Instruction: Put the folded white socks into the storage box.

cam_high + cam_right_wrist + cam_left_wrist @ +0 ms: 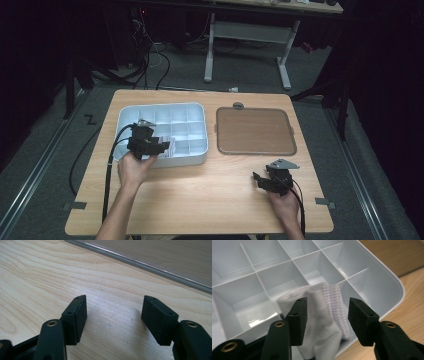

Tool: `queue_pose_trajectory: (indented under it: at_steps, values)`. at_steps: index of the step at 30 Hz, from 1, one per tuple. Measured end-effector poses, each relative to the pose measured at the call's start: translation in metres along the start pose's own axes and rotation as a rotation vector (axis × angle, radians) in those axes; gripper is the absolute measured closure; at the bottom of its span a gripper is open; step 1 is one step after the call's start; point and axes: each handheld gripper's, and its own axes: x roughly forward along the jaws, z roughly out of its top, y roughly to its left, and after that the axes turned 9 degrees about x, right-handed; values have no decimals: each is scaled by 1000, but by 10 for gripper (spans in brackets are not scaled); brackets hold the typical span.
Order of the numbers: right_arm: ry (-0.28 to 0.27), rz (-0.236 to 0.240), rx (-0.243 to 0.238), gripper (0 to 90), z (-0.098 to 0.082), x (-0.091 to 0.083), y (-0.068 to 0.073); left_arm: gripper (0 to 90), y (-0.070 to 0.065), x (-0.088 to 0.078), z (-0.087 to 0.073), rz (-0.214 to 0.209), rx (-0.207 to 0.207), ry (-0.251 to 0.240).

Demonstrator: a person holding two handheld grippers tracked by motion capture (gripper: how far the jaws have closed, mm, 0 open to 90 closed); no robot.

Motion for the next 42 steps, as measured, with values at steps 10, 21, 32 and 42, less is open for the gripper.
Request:
queue_pose_trajectory:
  at_steps: [10,21,32,42]
  values:
    - [0,1,1,377,0,0,0,428,-10,26,-9,77,62,40]
    - [0,1,1,377,0,0,0,726,-5,31,-12,123,104,45]
    - [0,0,0,377,0,0,0,783,0,33,-12,120,85,73]
    - [0,0,0,377,0,0,0,801,5,34,-14,119,63,115]
